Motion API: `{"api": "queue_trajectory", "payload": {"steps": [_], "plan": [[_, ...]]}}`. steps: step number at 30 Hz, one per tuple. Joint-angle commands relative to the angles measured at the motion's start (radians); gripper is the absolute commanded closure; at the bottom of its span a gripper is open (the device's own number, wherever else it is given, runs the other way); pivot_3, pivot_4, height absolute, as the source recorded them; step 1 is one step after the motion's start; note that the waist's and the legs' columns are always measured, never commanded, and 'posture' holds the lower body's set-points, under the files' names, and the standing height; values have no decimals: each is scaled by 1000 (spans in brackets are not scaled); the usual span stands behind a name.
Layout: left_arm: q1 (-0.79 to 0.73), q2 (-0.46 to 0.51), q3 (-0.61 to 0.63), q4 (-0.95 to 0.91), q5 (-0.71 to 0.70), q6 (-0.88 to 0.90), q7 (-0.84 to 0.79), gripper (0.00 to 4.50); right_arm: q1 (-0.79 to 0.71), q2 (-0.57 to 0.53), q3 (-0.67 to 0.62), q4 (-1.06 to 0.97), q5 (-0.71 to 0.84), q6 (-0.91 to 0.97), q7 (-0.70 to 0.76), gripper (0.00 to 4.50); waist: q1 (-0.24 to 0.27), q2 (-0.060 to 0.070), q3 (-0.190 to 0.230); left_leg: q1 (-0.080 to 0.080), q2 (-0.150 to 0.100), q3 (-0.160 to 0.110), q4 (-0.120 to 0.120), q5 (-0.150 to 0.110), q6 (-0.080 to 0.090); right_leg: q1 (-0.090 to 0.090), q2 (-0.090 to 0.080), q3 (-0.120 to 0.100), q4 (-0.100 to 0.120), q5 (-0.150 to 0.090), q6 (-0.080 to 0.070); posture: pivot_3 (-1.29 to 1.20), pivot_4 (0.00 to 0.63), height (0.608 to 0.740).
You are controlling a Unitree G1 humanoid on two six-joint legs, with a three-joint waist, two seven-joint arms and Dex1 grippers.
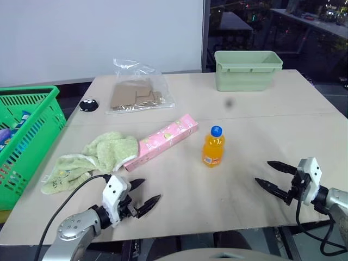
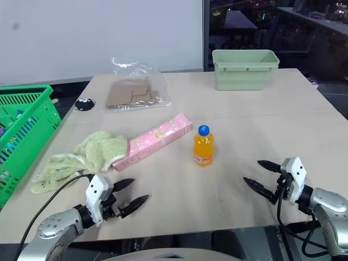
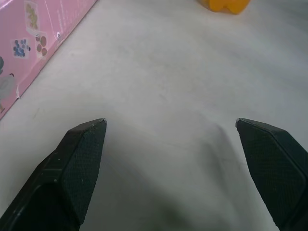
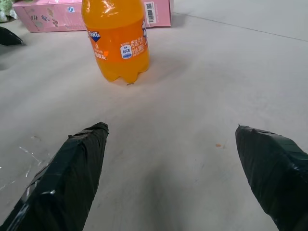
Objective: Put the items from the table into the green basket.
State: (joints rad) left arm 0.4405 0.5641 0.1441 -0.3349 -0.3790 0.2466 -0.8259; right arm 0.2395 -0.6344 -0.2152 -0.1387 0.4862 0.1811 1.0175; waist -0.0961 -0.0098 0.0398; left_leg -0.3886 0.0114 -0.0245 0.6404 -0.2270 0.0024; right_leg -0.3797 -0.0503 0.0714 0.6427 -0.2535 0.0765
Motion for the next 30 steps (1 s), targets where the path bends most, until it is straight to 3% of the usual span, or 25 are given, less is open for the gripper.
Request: {"api": "queue_trajectory", "payload": {"steps": [1,14,23,30], "plan": [[5,-3,23,-70,-26,-3,17,62,-9,-9,-21,-17,13,-35,25,0,0,0,0,0,0,0,0,0,0,0,0,0,0,0,0,-76,0,740],[16,-47,33,-121,-3,-28,101,62,-27,-26,-50,-13,68,-45,90,0,9,-1,1,0,0,0,0,0,0,0,0,0,0,0,0,-64,9,740],[-298,20,262,-140,-186,203,285,62,-149,-153,-152,-147,277,132,117,0,28,1,7,0,-2,1,0,1,2,0,2,-1,0,0,0,-68,7,740],[-534,19,361,3,-93,453,639,62,-333,-245,-219,-268,562,345,81,0,27,-1,7,-3,-2,-2,0,3,5,0,6,-1,0,2,3,-69,3,740]]}}
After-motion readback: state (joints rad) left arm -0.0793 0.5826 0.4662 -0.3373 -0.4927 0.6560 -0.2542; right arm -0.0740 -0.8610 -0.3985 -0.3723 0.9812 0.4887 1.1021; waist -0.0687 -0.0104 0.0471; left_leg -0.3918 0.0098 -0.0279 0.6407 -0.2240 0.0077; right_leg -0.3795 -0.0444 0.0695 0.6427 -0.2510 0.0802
